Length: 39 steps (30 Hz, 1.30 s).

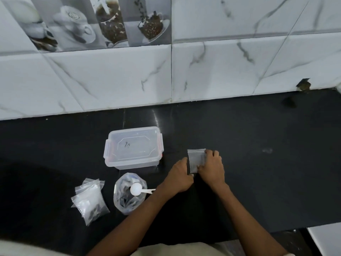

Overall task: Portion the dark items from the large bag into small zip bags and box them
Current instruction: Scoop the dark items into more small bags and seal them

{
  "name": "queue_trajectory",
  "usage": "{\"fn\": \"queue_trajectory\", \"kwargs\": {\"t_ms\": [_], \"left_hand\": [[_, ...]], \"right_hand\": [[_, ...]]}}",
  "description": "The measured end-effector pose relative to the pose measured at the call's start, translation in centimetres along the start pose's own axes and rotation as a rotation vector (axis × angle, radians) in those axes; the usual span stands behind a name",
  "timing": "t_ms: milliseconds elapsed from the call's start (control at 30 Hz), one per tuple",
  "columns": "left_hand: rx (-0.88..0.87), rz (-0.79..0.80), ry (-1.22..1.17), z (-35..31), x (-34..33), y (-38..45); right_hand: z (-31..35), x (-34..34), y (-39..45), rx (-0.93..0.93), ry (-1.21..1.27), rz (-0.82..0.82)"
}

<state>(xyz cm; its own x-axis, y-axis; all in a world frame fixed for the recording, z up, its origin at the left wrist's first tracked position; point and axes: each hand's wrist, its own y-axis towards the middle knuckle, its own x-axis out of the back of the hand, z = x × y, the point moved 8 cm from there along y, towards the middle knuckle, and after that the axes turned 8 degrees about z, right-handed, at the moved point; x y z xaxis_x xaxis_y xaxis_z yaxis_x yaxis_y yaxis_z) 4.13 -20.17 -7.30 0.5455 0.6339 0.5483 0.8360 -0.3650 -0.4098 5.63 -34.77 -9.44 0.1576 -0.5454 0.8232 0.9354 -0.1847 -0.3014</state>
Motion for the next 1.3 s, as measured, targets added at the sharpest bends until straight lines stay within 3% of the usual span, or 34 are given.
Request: {"fn": "queue_trajectory", "kwargs": {"t_ms": [233,400,500,767,967,1300], "left_hand": [[0.079,-0.019,-0.162,1.2,-0.1,0.6],[0.172,-0.173,-0.353,2.7,1.0,0.2],[0.131,-0.313,-0.328,3.0,2.6,-0.8],[0.052,-0.424,-0.328,3.5,3.7,-4.5],[0.028,-0.462,-0.45,4.3,4.6,-6.7],[0.039,-0.474,-0.669,6.4,5.5,-8.7]], "right_hand": [[-0.6,-1.3,0.3,-0.009,0.264,0.196],[0.1,-2.2,-1.6,0.081,0.436,0.254],[0.5,-2.3,-3.0,0.145,0.448,0.256],[4.5,0.1,-6.8,0.434,0.266,-0.022],[6.4,1.4,-8.7,0.522,0.147,-0.223],[9.8,1.6,-11.8,0.715,0.053,-0.382]]}}
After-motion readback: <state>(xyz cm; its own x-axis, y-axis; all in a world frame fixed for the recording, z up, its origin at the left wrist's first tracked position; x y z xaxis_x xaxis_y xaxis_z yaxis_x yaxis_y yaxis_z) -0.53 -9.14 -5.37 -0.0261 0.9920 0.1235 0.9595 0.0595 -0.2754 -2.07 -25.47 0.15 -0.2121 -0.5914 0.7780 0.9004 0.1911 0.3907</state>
